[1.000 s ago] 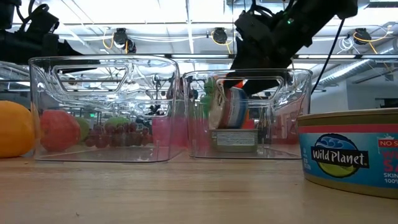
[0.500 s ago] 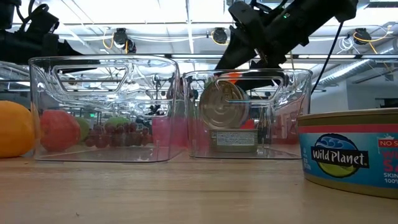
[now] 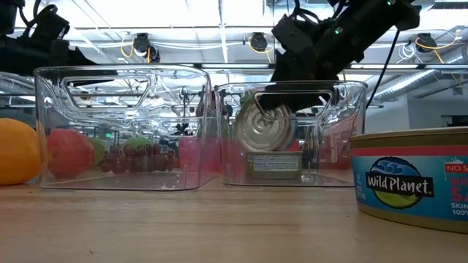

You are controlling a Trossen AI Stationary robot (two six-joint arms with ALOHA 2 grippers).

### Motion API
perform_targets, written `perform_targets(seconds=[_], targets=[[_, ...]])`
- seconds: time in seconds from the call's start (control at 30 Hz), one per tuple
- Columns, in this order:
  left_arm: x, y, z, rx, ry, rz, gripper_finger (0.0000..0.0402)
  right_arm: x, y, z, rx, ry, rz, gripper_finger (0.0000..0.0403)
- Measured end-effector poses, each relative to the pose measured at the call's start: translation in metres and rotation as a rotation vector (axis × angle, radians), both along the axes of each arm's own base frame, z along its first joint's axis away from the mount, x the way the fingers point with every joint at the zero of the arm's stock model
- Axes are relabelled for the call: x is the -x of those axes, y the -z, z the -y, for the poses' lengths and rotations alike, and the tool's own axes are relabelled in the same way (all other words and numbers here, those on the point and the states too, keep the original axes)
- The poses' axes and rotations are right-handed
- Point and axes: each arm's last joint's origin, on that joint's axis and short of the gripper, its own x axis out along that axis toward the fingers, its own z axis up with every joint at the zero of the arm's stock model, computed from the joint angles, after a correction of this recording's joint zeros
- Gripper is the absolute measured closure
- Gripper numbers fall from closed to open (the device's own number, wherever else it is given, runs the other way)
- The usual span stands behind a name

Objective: Pick & Place Food Item
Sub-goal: Put the right blue and pink tuna can into the right transparent bin

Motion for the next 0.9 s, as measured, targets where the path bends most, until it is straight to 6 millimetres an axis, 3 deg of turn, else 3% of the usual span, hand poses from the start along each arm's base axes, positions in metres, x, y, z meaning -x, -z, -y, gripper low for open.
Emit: perform_targets(seconds=[0.4,0.7,0.9], targets=[[0.0,0.0,0.0,0.0,0.0,0.0,0.0128,0.008,-0.029,0.006,-0.182,-0.164,0.057,0.0213],[0.0,0.0,0.0,0.0,0.0,0.0,0.0128,0.005,-0.013,0.04,-0.348,-0.219,0.017,0.0213],[0.0,0.0,0.0,0.0,0.0,0.0,0.0128,0.008,-0.004,0.059,-0.483,-0.258,0.088,0.0213]])
